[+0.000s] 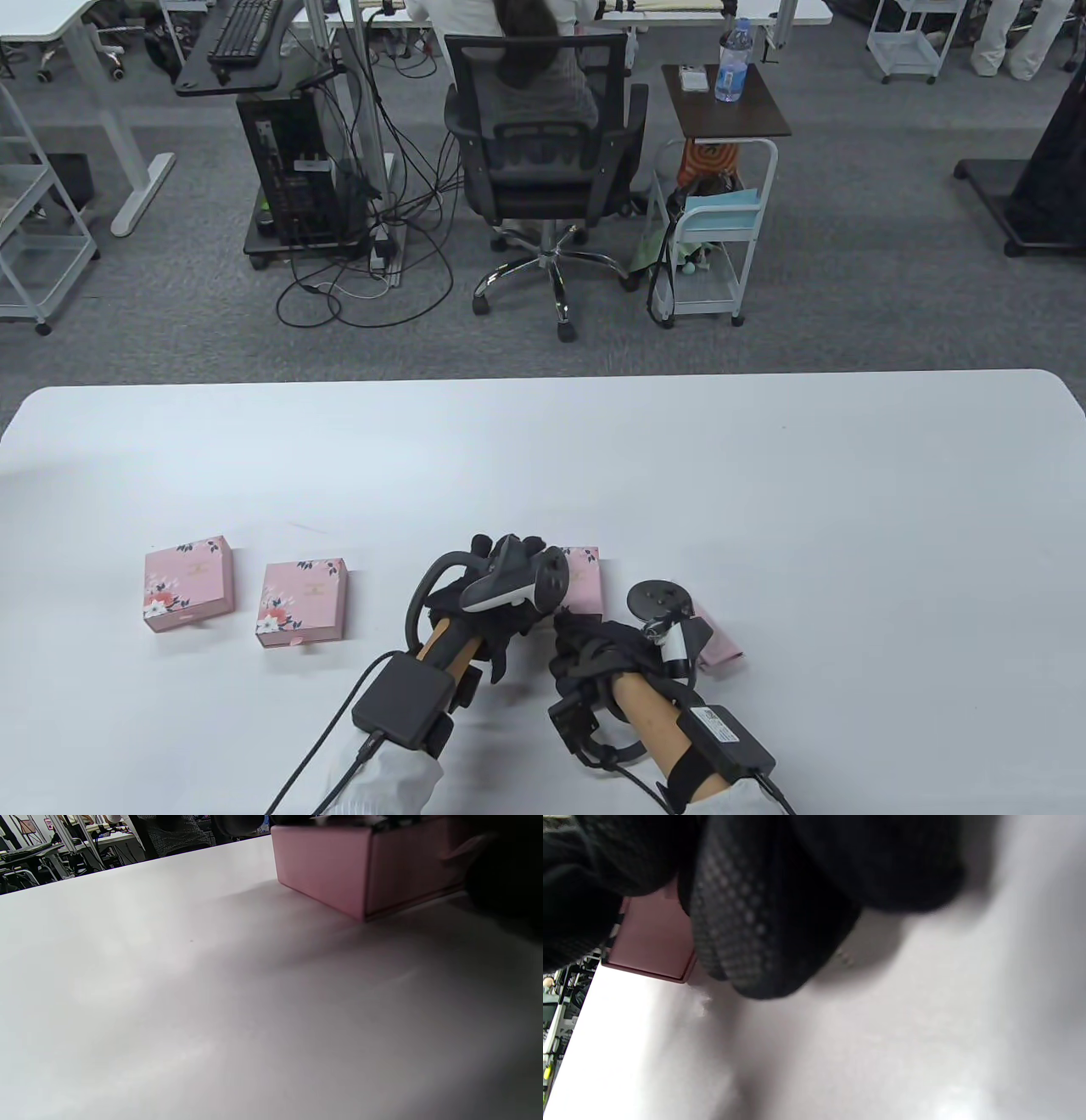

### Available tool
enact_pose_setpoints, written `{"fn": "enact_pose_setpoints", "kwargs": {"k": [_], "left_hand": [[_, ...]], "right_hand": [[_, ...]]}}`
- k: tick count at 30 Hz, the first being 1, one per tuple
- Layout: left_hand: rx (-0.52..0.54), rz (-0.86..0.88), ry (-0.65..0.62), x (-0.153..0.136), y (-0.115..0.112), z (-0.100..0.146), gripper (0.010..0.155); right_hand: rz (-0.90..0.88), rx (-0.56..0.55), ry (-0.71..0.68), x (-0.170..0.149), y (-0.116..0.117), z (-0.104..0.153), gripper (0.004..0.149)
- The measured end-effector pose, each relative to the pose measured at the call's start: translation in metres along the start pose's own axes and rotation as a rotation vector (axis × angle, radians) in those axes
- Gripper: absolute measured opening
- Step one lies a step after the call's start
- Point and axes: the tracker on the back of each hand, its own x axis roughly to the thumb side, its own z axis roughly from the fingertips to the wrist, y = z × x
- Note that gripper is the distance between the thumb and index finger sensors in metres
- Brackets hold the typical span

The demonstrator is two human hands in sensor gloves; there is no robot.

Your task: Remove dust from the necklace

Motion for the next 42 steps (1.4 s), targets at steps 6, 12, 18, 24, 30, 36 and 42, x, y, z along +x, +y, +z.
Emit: {"fn": "enact_pose_setpoints", "kwargs": {"k": [6, 12, 18, 24, 30, 36, 42], "left_hand": [[0.001, 0.010, 0.000, -0.001, 0.001, 0.001, 0.068], [0.002, 0.016, 0.001, -0.001, 0.001, 0.001, 0.068], [0.006, 0.018, 0.003, -0.002, 0.001, 0.002, 0.068], [0.003, 0.028, 0.001, -0.003, 0.001, 0.002, 0.068], [0.004, 0.033, 0.001, -0.004, 0.001, 0.002, 0.068], [0.005, 0.031, 0.001, -0.005, 0.002, 0.002, 0.068], [0.005, 0.030, 0.000, -0.005, 0.002, 0.003, 0.068]], "right_hand": [[-0.148, 0.039, 0.037, -0.003, 0.005, -0.001, 0.036], [-0.201, 0.069, 0.015, -0.006, 0.012, -0.002, 0.035], [-0.159, 0.100, -0.002, -0.012, 0.018, 0.007, 0.035], [-0.099, 0.151, -0.005, -0.026, 0.019, 0.024, 0.035], [-0.071, 0.183, -0.014, -0.035, 0.018, 0.035, 0.035], [0.013, 0.149, -0.112, -0.028, 0.007, 0.040, 0.037], [0.254, -0.008, -0.343, -0.005, -0.027, 0.059, 0.038]]}}
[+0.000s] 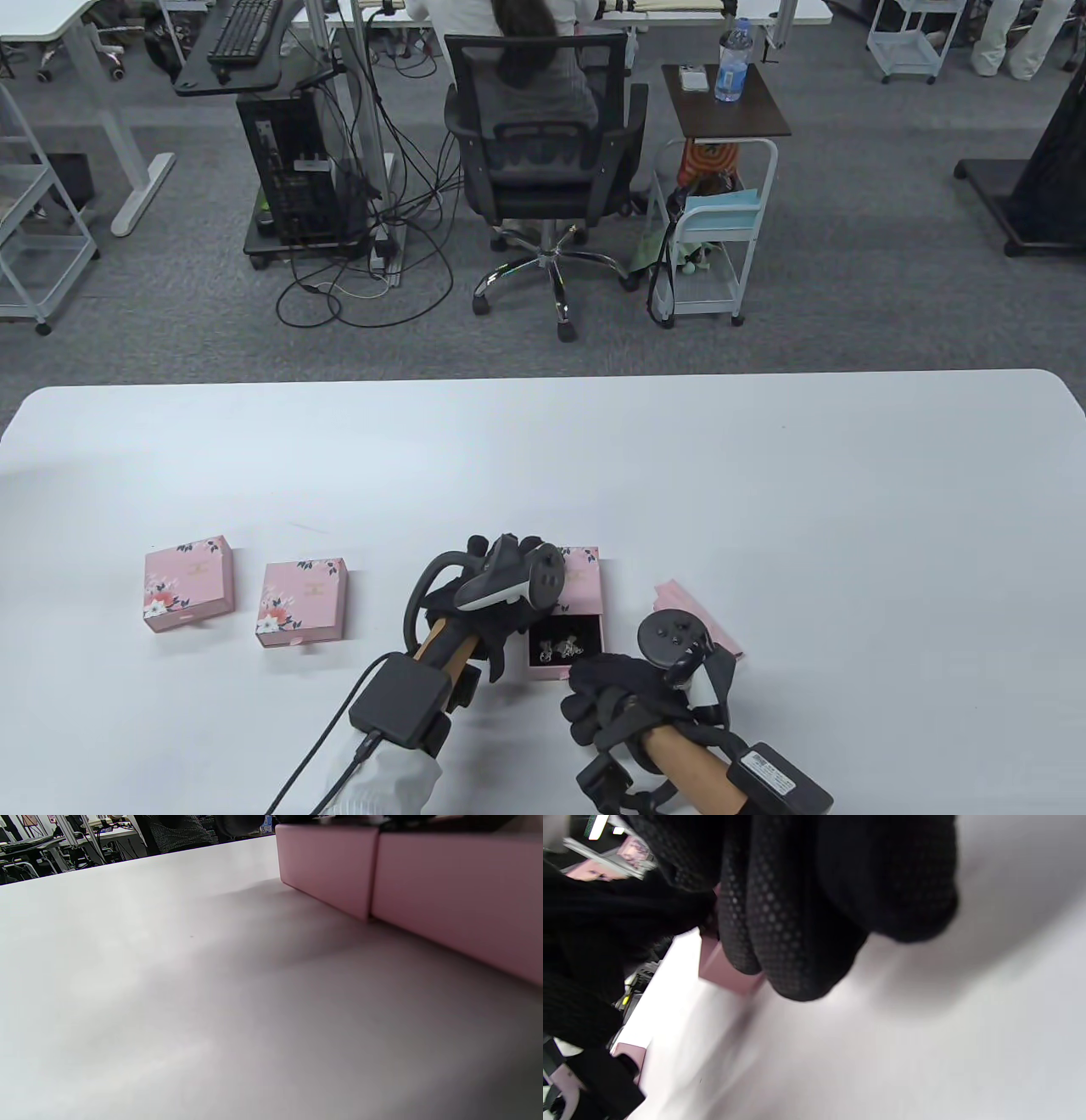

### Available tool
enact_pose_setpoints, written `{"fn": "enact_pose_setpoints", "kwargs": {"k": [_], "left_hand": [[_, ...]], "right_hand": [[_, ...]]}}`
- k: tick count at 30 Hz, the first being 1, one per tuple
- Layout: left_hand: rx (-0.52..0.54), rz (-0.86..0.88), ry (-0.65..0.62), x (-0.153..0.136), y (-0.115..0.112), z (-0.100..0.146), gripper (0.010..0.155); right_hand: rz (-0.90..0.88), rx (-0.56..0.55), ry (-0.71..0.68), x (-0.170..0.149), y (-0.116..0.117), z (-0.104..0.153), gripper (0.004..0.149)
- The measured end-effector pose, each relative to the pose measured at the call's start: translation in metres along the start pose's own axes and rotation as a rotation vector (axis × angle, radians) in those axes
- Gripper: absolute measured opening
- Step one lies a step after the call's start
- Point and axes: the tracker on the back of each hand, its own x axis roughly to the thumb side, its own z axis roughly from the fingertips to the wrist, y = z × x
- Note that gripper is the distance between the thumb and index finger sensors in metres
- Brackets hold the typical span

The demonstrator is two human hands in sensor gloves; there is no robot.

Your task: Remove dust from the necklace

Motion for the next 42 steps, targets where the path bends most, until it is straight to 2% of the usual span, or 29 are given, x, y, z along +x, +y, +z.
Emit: {"fn": "enact_pose_setpoints", "kwargs": {"k": [9, 17, 20, 23, 27, 32, 37, 40, 42], "left_hand": [[0.001, -0.013, 0.003, 0.001, 0.001, 0.000, 0.068], [-0.004, -0.020, 0.005, 0.001, 0.001, 0.000, 0.068], [-0.003, -0.034, 0.003, 0.002, 0.001, 0.000, 0.068], [0.003, -0.059, 0.003, 0.004, 0.002, 0.001, 0.068], [0.019, -0.061, 0.001, 0.004, 0.002, 0.001, 0.068], [0.029, -0.091, -0.004, 0.006, 0.005, 0.003, 0.071], [0.143, -0.061, -0.094, 0.016, 0.011, 0.021, 0.073], [0.220, -0.064, -0.169, 0.028, 0.008, 0.034, 0.070], [0.228, -0.113, -0.214, 0.037, 0.003, 0.039, 0.071]], "right_hand": [[0.360, -0.322, -0.184, 0.018, -0.054, 0.013, 0.046], [0.792, -0.501, -0.371, 0.017, -0.085, 0.010, 0.065], [0.844, -0.507, -0.352, 0.008, -0.086, 0.008, 0.071], [0.837, -0.461, -0.307, -0.004, -0.083, 0.006, 0.076], [0.872, -0.444, -0.261, -0.013, -0.081, 0.004, 0.078], [0.860, -0.462, -0.268, -0.012, -0.083, 0.008, 0.079], [0.867, -0.467, -0.270, -0.013, -0.085, 0.012, 0.079], [0.857, -0.468, -0.280, -0.012, -0.085, 0.012, 0.079], [0.861, -0.474, -0.289, -0.011, -0.084, 0.014, 0.079]]}}
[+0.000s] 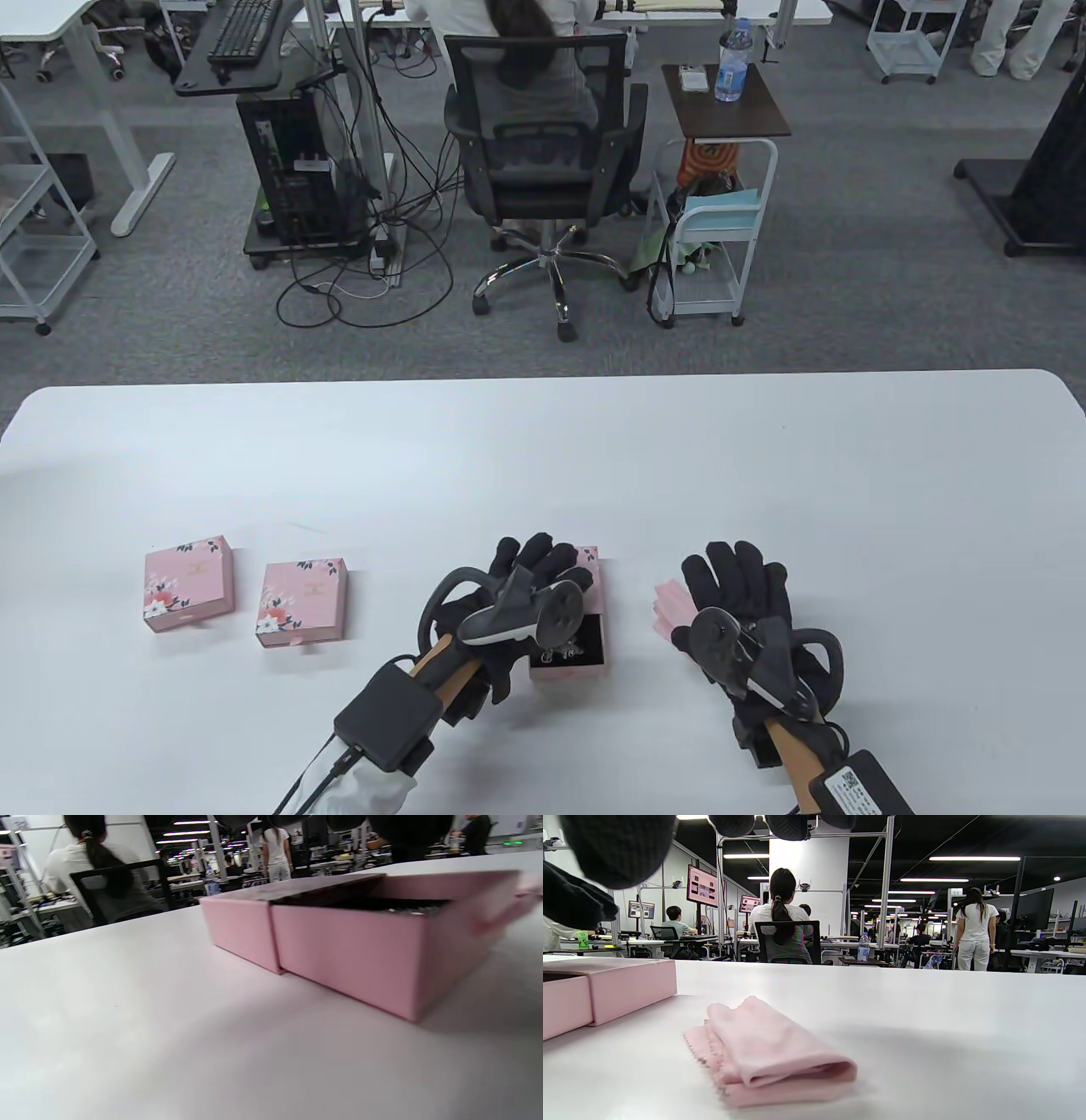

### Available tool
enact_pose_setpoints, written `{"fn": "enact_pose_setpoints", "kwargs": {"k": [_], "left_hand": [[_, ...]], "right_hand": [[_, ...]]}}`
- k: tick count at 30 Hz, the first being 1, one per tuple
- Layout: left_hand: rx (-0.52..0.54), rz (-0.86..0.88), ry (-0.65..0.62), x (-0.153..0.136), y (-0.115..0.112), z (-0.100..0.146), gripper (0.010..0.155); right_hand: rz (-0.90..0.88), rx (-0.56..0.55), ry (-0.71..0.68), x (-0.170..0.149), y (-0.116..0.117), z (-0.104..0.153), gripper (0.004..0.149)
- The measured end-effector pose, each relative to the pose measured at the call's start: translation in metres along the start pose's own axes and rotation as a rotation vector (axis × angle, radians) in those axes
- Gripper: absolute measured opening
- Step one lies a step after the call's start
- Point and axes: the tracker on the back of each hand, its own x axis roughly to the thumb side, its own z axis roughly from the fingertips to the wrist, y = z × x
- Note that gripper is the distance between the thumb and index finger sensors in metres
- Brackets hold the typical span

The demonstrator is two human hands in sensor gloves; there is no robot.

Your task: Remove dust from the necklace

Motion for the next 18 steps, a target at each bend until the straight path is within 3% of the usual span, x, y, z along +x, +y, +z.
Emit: {"fn": "enact_pose_setpoints", "kwargs": {"k": [8, 18], "left_hand": [[-0.021, -0.078, -0.026, 0.014, -0.017, -0.001, 0.056], [-0.019, -0.092, 0.013, 0.022, -0.018, -0.006, 0.046]], "right_hand": [[0.014, 0.001, -0.012, 0.003, -0.001, 0.002, 0.079], [0.024, 0.004, -0.030, 0.009, -0.001, 0.003, 0.079]]}}
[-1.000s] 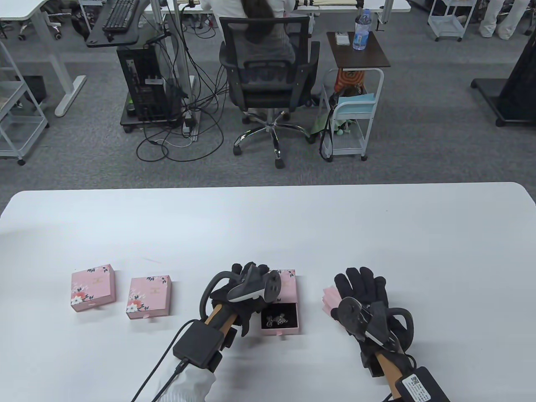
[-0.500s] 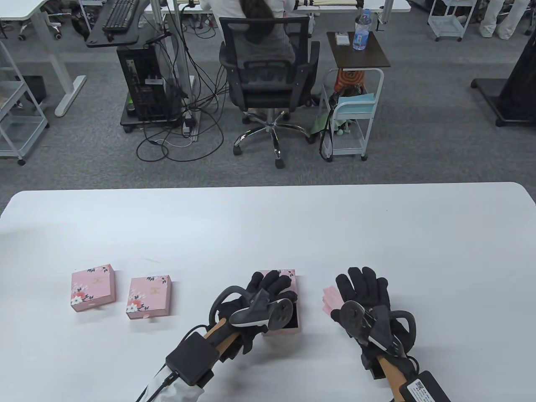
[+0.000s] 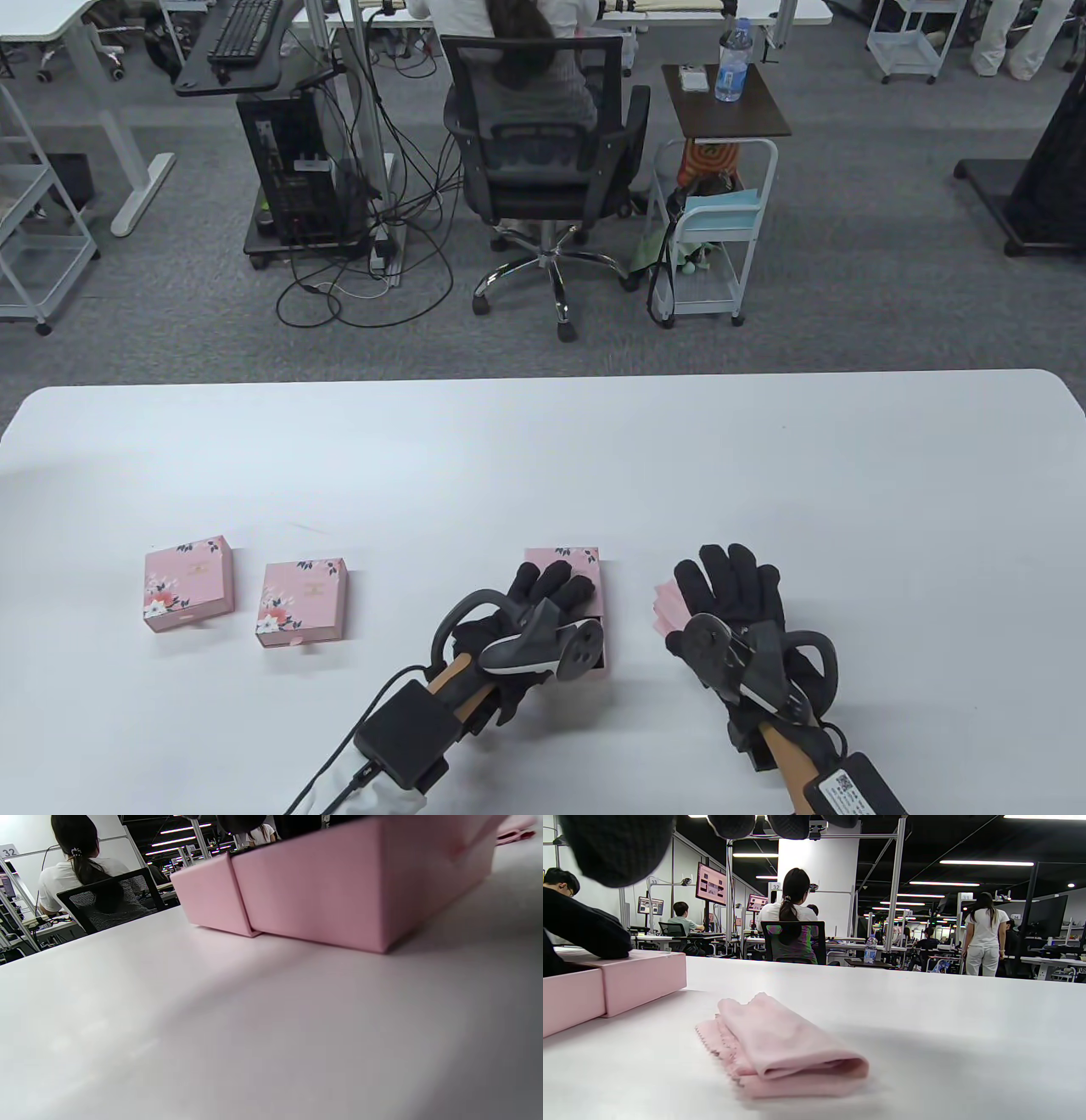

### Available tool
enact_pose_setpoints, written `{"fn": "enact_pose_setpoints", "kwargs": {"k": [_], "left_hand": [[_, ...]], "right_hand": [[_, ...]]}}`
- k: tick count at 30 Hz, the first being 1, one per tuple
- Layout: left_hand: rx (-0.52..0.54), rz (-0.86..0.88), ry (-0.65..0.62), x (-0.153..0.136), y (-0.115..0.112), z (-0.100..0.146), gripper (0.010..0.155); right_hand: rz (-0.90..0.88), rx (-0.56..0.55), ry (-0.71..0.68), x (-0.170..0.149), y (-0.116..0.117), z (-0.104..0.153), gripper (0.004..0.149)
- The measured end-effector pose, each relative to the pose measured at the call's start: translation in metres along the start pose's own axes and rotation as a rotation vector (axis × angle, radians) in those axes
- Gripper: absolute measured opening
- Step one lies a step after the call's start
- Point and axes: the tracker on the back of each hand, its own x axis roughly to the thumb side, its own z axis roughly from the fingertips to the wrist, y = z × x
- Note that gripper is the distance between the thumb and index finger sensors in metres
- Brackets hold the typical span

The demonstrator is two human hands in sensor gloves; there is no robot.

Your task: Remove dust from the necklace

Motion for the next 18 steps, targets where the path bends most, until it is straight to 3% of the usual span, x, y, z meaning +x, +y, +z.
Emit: {"fn": "enact_pose_setpoints", "kwargs": {"k": [3, 9, 18], "left_hand": [[-0.015, 0.013, -0.002, 0.000, 0.000, -0.001, 0.044], [-0.071, 0.211, -0.012, -0.015, 0.009, -0.002, 0.044], [-0.013, 0.619, -0.044, -0.039, 0.032, 0.012, 0.046]], "right_hand": [[0.008, -0.004, -0.010, 0.002, 0.000, 0.001, 0.078], [0.001, -0.012, -0.010, 0.001, -0.001, 0.002, 0.078], [0.003, -0.019, -0.023, 0.005, -0.002, 0.003, 0.077]]}}
